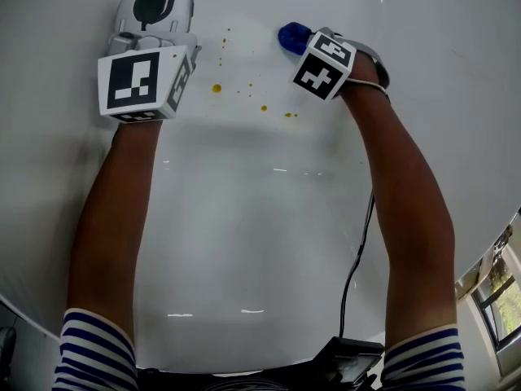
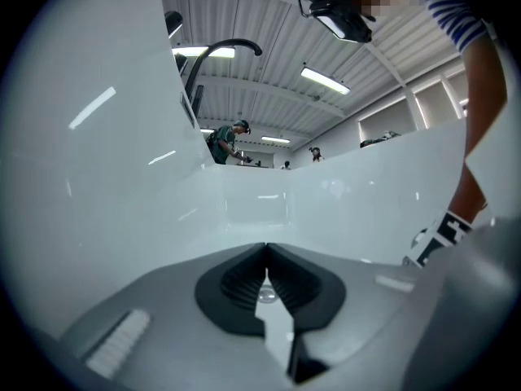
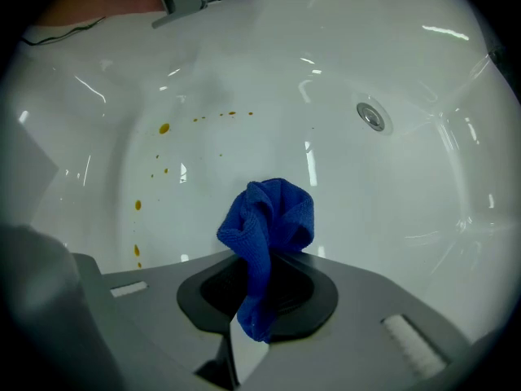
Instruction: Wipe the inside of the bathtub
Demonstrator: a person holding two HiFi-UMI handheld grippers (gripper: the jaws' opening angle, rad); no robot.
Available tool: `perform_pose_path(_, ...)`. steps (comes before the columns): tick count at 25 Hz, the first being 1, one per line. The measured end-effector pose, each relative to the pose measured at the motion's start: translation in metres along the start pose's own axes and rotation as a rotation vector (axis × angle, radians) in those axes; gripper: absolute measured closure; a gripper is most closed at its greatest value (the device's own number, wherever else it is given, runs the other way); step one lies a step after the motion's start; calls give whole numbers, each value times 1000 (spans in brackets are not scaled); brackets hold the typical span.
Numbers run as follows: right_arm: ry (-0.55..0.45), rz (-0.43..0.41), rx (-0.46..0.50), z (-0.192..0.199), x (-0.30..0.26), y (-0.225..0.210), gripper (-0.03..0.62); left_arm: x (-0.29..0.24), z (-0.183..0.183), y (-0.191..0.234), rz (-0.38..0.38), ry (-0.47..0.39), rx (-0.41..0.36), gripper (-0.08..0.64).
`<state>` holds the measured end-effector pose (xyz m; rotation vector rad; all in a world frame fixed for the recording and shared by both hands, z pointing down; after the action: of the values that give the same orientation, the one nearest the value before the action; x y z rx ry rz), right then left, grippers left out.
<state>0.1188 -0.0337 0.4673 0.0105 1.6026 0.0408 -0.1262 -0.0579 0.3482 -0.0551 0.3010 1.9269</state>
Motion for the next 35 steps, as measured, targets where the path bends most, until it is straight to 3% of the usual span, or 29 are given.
perform_pose_path(7, -5, -52, -4, -10, 4, 55, 541, 8, 4, -4, -17, 92, 18, 557)
perform_pose_path(24, 2, -200, 52, -37, 9, 193, 541, 27, 28, -2, -109, 480, 129, 557)
perform_pose_path(35, 12, -349, 104, -51, 10, 258, 541, 33, 17, -4, -113, 532, 125, 557)
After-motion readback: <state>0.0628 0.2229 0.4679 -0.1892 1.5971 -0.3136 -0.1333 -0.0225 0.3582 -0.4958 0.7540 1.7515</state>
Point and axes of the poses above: the fingertips, and each gripper's own axes: x backward along the fingers, y to its left, z out of its underside, the point moved 10 cm from there along x, backward along the fingers, and after that the axes turned 11 degrees about x, right-handed, at the moved point
